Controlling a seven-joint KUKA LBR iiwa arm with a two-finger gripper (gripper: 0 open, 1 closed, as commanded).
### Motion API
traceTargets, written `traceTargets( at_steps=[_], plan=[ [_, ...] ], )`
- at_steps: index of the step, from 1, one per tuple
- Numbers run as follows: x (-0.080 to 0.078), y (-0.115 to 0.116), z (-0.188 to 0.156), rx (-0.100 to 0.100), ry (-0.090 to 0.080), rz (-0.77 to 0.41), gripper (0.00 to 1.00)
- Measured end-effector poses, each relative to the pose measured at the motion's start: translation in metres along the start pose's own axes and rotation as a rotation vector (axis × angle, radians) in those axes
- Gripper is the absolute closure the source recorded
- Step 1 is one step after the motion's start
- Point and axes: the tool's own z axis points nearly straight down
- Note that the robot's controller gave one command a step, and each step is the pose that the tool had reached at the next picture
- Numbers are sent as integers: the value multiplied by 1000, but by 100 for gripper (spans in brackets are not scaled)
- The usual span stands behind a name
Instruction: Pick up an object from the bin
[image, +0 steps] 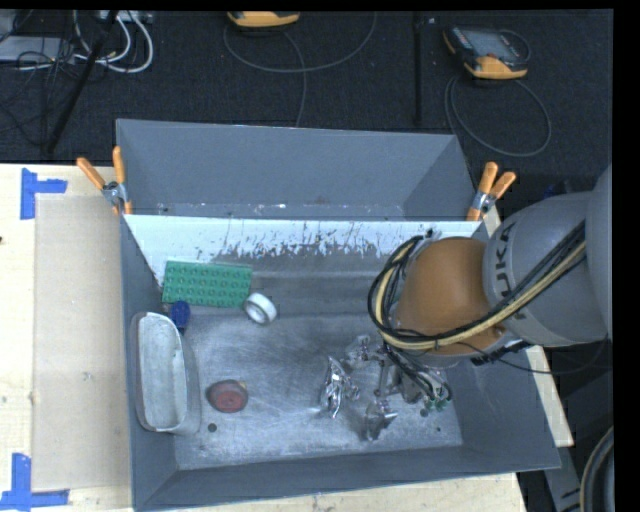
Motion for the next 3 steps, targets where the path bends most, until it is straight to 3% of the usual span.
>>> traceTargets(
  at_steps=[1,2,3],
  plan=[
    [1,0,-1,-1,10,-2,100],
    [-1,0,0,0,1,-4,0],
    [-10,38,-1,0,-1,-95,0]
  ],
)
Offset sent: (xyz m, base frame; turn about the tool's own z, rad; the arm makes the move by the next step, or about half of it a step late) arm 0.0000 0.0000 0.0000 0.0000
